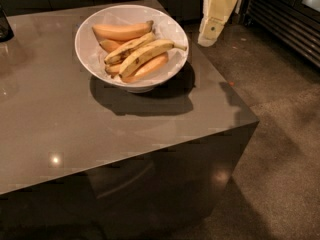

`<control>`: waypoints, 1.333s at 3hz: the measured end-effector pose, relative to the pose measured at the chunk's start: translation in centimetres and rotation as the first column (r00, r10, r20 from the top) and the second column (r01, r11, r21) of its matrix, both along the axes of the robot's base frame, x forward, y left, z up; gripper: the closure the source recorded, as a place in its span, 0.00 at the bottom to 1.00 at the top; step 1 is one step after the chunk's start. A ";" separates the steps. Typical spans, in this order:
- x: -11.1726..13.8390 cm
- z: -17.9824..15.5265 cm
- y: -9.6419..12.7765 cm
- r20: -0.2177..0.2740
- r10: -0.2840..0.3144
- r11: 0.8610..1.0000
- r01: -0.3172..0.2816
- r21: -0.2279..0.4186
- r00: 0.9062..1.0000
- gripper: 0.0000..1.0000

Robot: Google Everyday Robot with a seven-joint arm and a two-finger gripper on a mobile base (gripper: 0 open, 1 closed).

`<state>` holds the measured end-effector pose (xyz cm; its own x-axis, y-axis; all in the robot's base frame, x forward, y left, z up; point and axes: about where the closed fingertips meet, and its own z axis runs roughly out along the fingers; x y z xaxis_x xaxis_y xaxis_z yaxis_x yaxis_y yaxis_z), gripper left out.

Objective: Pick banana from white bowl

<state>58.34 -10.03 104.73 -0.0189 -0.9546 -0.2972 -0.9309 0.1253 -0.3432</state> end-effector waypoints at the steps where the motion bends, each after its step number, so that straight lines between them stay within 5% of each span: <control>1: 1.4 0.1 1.5 0.003 0.008 1.000 -0.008 0.020 1.000 0.00; 2: 2.6 0.1 2.9 0.000 0.023 0.999 -0.023 0.030 1.000 0.03; 4: 4.8 -2.1 4.9 -0.050 0.051 0.999 -0.051 0.020 0.997 0.38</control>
Offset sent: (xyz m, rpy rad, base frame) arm 0.0290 0.0371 -0.0008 0.0140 0.0582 0.0446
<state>63.10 -5.15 102.62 0.0144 -0.9491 -0.3146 -0.9521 0.0831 -0.2942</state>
